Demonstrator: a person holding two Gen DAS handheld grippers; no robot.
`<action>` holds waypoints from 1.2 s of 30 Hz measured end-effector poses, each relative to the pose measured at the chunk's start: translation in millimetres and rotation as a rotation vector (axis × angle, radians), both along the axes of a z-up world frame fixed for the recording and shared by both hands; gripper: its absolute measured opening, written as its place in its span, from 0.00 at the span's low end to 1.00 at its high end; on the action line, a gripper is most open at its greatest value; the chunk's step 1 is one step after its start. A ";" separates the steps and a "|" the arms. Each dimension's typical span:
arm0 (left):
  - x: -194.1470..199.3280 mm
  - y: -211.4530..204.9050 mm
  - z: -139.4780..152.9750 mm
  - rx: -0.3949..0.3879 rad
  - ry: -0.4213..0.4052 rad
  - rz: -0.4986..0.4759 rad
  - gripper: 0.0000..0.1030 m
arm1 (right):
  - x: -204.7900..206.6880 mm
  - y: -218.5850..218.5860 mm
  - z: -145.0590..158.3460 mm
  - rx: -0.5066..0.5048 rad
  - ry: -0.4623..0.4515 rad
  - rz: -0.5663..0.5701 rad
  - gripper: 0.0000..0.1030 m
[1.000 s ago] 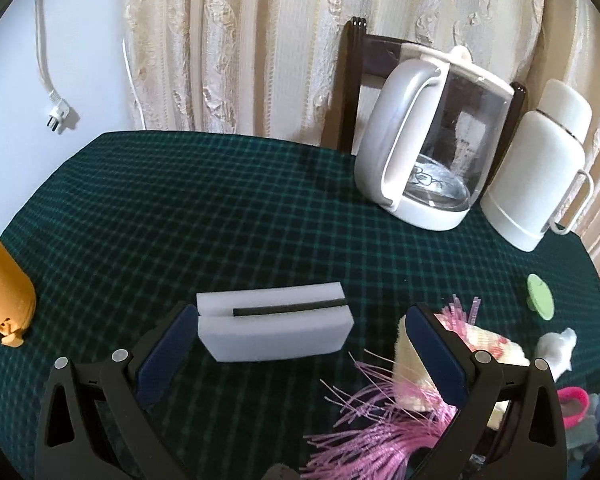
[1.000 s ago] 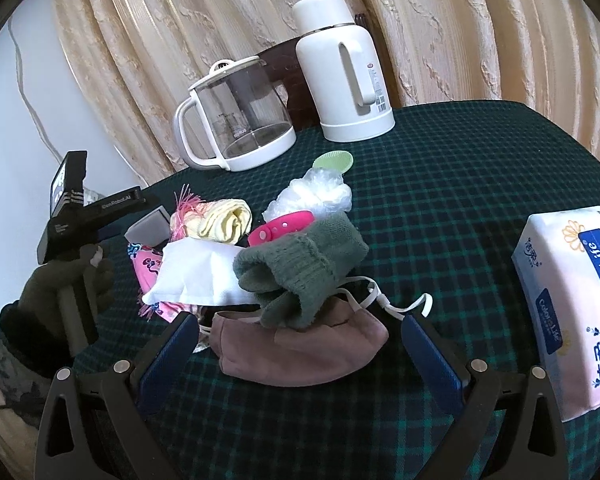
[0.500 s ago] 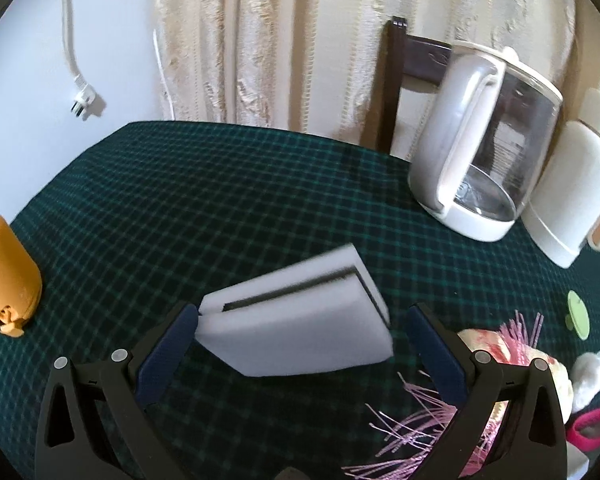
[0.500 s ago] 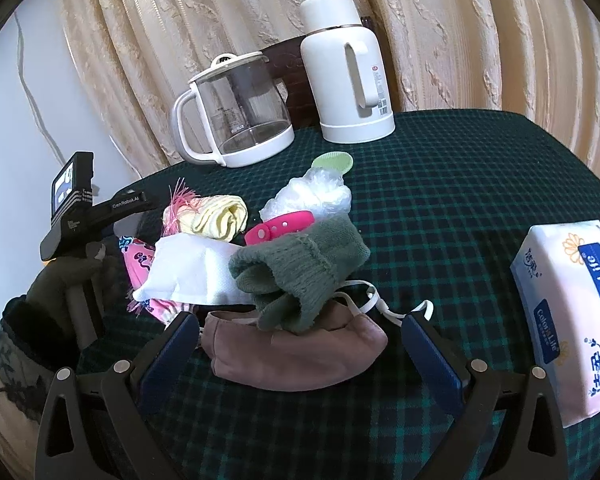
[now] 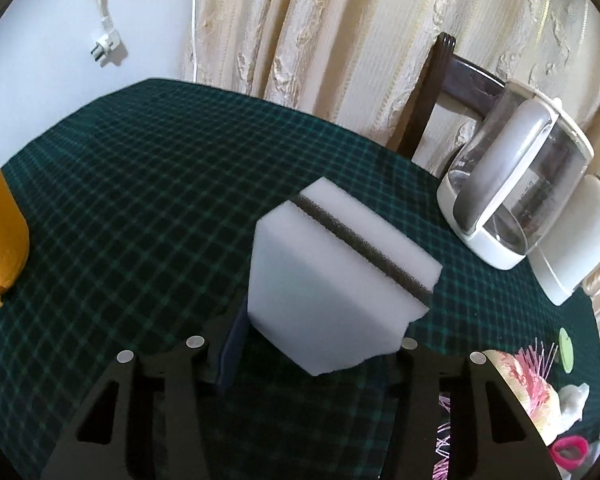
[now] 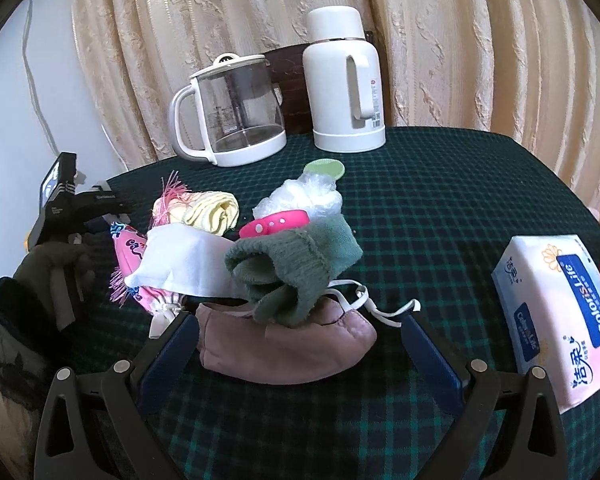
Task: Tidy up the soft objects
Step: 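Reach the left gripper to the white striped sponge and close on it, then grasp the green knitted sock with the right gripper while the left gripper holds the sponge up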
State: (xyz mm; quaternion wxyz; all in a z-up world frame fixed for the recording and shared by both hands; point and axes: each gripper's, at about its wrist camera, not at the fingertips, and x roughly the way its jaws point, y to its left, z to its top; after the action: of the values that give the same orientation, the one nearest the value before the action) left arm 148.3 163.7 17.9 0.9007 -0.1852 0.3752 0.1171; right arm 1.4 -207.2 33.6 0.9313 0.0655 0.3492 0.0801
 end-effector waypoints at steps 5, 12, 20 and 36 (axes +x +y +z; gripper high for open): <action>-4.3 -1.2 10.0 0.004 -0.026 -0.003 0.48 | 3.2 1.9 6.0 -0.009 -0.010 -0.002 1.00; -12.9 -10.0 36.9 0.041 -0.079 -0.022 0.48 | 25.6 6.2 11.9 -0.045 -0.022 -0.004 1.00; -20.6 -22.1 59.0 0.039 -0.118 -0.073 0.48 | 50.8 2.0 4.0 -0.033 0.011 -0.008 1.00; -26.6 -40.5 72.6 0.020 -0.136 -0.138 0.48 | 62.6 5.8 -3.2 0.055 0.071 0.055 0.67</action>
State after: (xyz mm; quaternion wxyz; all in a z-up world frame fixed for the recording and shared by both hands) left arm 121.7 123.2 90.5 0.9319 -0.1572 0.3237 0.0455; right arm 64.0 -201.4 30.4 0.9136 0.0841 0.3814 0.1129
